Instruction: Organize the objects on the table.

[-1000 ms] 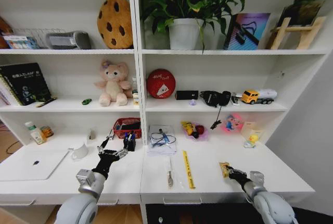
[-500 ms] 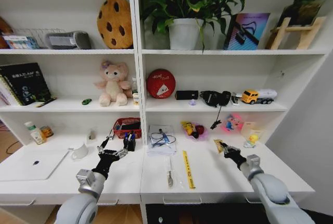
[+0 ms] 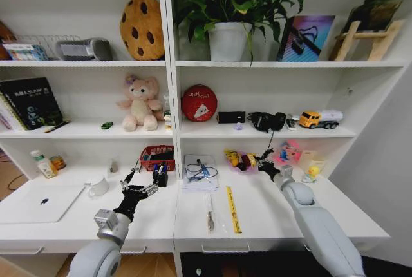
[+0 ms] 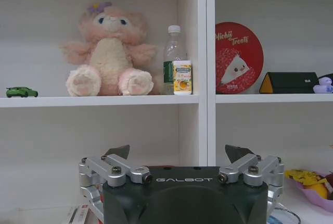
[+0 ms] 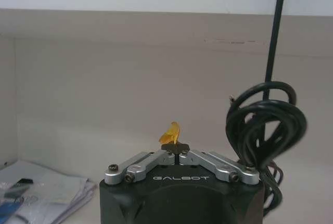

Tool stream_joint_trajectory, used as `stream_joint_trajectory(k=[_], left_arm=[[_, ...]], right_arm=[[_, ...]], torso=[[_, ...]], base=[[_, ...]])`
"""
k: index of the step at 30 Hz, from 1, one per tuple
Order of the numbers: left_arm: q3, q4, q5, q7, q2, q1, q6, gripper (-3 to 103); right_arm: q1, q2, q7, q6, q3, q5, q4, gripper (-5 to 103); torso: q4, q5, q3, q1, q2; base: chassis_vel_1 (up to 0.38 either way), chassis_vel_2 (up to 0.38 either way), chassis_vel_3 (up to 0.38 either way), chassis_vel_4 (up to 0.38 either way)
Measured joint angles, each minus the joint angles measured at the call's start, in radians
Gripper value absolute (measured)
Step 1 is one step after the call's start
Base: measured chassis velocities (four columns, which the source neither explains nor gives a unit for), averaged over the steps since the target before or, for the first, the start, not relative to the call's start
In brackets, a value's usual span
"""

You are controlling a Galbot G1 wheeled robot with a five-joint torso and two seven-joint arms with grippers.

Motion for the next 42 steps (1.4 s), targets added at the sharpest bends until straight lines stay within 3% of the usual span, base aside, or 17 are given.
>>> stream_joint_trajectory(k=[10, 20, 29, 31, 34, 36, 37, 40, 42], left_arm=[[0.000, 0.000, 0.000, 0.000, 0.000, 0.000, 0.000, 100], [0.000, 0.000, 0.000, 0.000, 0.000, 0.000, 0.000, 100], [0.000, 0.000, 0.000, 0.000, 0.000, 0.000, 0.000, 100], [0.000, 0.000, 0.000, 0.000, 0.000, 0.000, 0.000, 100], [0.000, 0.000, 0.000, 0.000, 0.000, 0.000, 0.000, 100], [0.000, 0.000, 0.000, 0.000, 0.000, 0.000, 0.000, 100], [0.000, 0.000, 0.000, 0.000, 0.000, 0.000, 0.000, 100], [0.000, 0.000, 0.000, 0.000, 0.000, 0.000, 0.000, 100], [0.000, 0.000, 0.000, 0.000, 0.000, 0.000, 0.000, 100]], right_arm=[[0.104, 0.027, 0.002, 0.020, -0.028, 0.004, -0.126, 0], [0.115, 0.028, -0.009, 0.019, -0.044, 0.018, -0.152, 0], [0.141, 0.072, -0.001, 0.020, -0.047, 0.000, -0.223, -3], [0.141, 0.077, 0.013, 0.020, -0.045, -0.013, -0.232, 7], [0.141, 0.079, 0.020, 0.020, -0.043, -0.018, -0.236, 12], [0.139, 0.082, 0.038, 0.019, -0.040, -0.022, -0.238, 22], [0.136, 0.083, 0.044, 0.019, -0.038, -0.025, -0.238, 33], [0.134, 0.083, 0.047, 0.019, -0.037, -0.029, -0.237, 38], [0.114, 0.076, 0.057, 0.018, -0.032, -0.034, -0.204, 50]], torso=[[-0.0001, 0.0000, 0.000, 0.000, 0.000], [-0.0001, 0.0001, 0.000, 0.000, 0.000], [0.0003, 0.0002, 0.000, 0.000, 0.000], [-0.0001, -0.0001, 0.000, 0.000, 0.000], [-0.0002, 0.0001, 0.000, 0.000, 0.000], [0.0000, -0.0001, 0.000, 0.000, 0.000], [0.0000, 0.0001, 0.000, 0.000, 0.000], [0.0000, 0.0000, 0.000, 0.000, 0.000], [0.0002, 0.0001, 0.000, 0.000, 0.000]], base=[[0.000, 0.000, 0.000, 0.000], [0.000, 0.000, 0.000, 0.000], [0.000, 0.000, 0.000, 0.000], [0.000, 0.000, 0.000, 0.000], [0.000, 0.000, 0.000, 0.000], [0.000, 0.000, 0.000, 0.000], [0.000, 0.000, 0.000, 0.000], [0.000, 0.000, 0.000, 0.000], [0.000, 0.000, 0.000, 0.000]])
